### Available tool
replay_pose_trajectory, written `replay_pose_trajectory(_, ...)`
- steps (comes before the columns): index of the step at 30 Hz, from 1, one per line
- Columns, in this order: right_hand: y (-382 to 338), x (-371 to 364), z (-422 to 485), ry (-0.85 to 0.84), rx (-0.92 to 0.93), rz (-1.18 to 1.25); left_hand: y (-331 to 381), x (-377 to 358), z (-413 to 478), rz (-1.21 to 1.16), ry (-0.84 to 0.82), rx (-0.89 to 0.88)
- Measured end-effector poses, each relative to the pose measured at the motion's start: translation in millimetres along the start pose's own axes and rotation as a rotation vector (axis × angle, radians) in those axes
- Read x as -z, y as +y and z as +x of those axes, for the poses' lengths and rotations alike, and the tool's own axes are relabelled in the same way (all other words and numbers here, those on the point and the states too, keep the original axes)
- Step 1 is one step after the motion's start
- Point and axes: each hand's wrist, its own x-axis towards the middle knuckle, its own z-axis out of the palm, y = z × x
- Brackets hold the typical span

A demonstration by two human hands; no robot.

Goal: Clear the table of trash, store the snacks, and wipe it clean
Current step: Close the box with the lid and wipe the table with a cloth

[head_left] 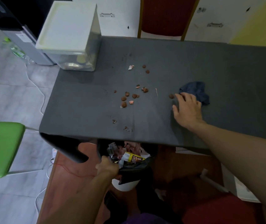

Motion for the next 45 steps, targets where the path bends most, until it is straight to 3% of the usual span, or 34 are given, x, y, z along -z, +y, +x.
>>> replay_pose_trajectory(9,29.9,-8.6,31.3,-0.14,-0.236,0.046,19.1,-10.2,0.4,-0.027,0.038,0.037)
replay_pose_trajectory(13,35.5,-10.3,46.6,-0.061,-0.236,0.078,21.8,-9.8,-1.3,-0.053,0.038,0.049)
replay_pose_trajectory(17,12.6,-5.0,63.1,-0.07,-0.304,0.274,22.8,-9.0,-3.0,-0.057,0.052,0.048)
replay_pose_trajectory(19,-7.8,-7.4,57.8,-0.091,-0.248,0.314,22.8,-8.5,-2.1,-0.074,0.042,0.057)
replay_pose_trajectory(24,-44.0,-22.1,33.5,-0.093,0.104,0.215,23.1,-3.0,-3.9,-0.084,0.016,0.044)
replay_pose_trajectory(27,-44.9,-22.1,31.4,-0.079,0.04,0.071,27.4,3.1,-9.9,-0.068,0.017,0.048)
replay_pose_trajectory(32,-56.3,-28.4,20.7,-0.111,0.012,0.097,27.8,7.1,-5.5,-0.044,-0.005,0.022)
replay_pose_trajectory(39,-77.9,-38.8,-1.0,-0.218,0.385,0.281,27.3,13.2,1.0,-0.051,-0.011,0.018)
replay_pose_trajectory(43,-83.7,-39.5,7.4,-0.082,0.21,0.308,24.5,13.6,0.5,-0.037,-0.009,0.008)
replay_pose_trajectory(45,-85.0,-40.2,8.3,-0.094,0.148,0.264,24.3,13.2,-0.4,-0.046,-0.012,0.009)
